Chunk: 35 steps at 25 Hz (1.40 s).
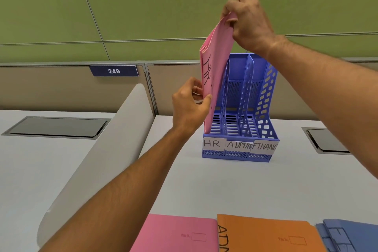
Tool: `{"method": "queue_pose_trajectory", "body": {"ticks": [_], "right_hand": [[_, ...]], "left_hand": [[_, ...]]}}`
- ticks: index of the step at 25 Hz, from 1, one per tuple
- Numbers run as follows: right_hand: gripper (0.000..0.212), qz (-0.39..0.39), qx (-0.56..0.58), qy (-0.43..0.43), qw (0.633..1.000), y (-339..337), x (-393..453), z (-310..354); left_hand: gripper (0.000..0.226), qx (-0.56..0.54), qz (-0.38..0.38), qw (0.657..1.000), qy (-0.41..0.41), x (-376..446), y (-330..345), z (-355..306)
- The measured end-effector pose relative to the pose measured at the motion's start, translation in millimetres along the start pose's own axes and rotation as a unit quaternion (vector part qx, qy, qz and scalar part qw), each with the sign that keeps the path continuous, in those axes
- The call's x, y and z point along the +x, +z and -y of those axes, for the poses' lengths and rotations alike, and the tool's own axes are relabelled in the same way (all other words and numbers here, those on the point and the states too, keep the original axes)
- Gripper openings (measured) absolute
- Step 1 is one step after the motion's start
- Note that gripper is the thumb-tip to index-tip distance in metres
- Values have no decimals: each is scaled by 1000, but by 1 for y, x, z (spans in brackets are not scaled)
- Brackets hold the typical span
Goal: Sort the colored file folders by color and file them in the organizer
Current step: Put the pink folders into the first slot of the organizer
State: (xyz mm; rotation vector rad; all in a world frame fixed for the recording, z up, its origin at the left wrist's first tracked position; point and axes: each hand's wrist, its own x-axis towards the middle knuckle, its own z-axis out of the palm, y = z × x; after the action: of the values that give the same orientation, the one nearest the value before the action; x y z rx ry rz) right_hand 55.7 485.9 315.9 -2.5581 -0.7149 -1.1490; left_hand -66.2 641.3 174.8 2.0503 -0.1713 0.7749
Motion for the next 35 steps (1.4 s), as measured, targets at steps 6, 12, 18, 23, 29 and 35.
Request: {"method": "queue_pose_trajectory", "body": {"ticks": [6,12,18,23,29,35], "right_hand": [[22,113,-37,-30,993,19,-3,-9],[24,124,-51,-52,990,29,-5,0],[25,114,-59,-43,991,25,5,-6],[29,169,-72,-21,983,36,-6,-12],[26,217,-71,-9,974,58,-29,-16],[71,253,-61,6,966,71,-45,-14]], "left_hand": [[33,40,31,999,-21,2,8,6],[33,71,3,997,-15,7,15,12],[26,71,-48,996,20,17,18,8],[26,74,-26,997,24,15,29,13],[37,103,35,994,-9,7,38,30],[79,215,84,973,-7,3,28,37]]}}
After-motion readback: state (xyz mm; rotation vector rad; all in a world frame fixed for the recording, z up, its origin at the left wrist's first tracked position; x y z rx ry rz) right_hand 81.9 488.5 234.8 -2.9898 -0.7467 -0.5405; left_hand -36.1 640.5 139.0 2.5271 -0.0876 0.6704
